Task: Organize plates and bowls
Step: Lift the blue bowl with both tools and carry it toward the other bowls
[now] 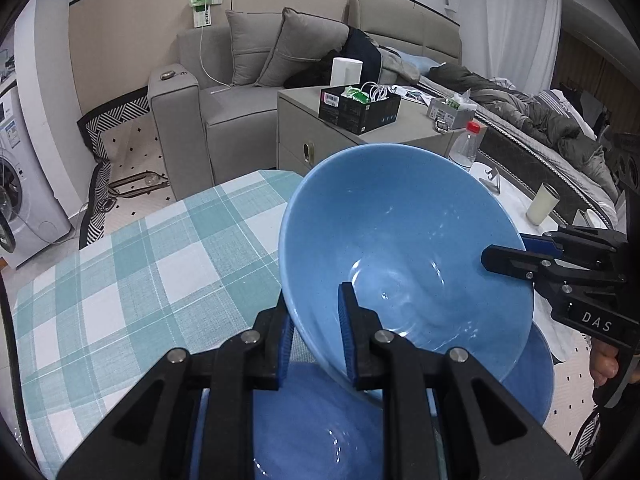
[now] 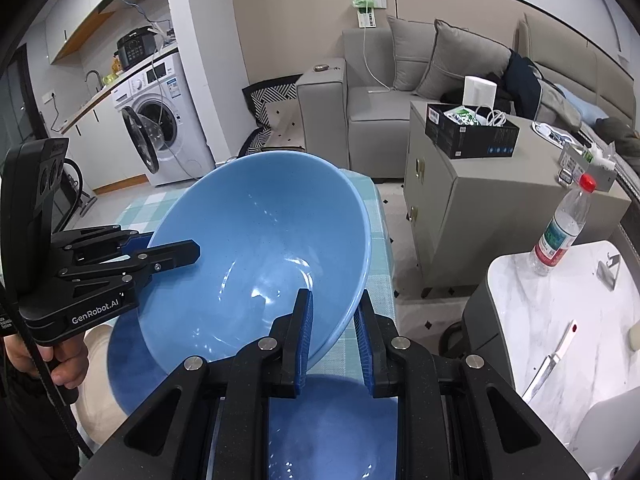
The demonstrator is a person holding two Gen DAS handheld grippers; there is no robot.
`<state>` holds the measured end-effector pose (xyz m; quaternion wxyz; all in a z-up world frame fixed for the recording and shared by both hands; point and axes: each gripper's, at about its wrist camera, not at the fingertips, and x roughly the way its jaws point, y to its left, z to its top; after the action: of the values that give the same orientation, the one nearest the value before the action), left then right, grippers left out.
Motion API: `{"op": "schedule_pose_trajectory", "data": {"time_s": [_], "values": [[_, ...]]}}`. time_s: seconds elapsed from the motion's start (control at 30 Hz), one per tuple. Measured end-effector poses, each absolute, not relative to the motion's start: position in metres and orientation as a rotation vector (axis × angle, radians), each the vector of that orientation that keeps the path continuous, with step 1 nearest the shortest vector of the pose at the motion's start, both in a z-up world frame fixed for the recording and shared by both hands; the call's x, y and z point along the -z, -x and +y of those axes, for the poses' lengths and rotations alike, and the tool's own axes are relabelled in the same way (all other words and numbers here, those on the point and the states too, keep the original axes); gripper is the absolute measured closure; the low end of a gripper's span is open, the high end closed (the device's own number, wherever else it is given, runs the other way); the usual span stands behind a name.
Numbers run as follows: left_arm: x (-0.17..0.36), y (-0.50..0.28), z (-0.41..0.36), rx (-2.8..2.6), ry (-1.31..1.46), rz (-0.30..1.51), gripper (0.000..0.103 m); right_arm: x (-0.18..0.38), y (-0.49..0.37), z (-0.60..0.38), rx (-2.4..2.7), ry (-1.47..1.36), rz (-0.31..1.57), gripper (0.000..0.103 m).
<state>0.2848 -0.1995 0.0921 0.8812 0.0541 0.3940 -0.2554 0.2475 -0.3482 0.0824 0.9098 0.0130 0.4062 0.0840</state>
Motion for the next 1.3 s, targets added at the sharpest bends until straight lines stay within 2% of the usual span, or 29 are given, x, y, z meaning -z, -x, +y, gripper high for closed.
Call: {"op": "schedule_pose_trajectory", "data": {"time_s": [0.7, 1.3], "values": [[-0.110, -0.237, -0.158, 0.454, -0.105, 0.763, 0.084, -0.104, -0.209, -0.309, -0.250, -0.014, 0.768, 0.082], [-0.098, -0.215, -0.119, 0.373, -0.074, 0.764, 0.084, -0.090, -0.203, -0.269, -0.341, 0.019, 0.781, 0.082]]}}
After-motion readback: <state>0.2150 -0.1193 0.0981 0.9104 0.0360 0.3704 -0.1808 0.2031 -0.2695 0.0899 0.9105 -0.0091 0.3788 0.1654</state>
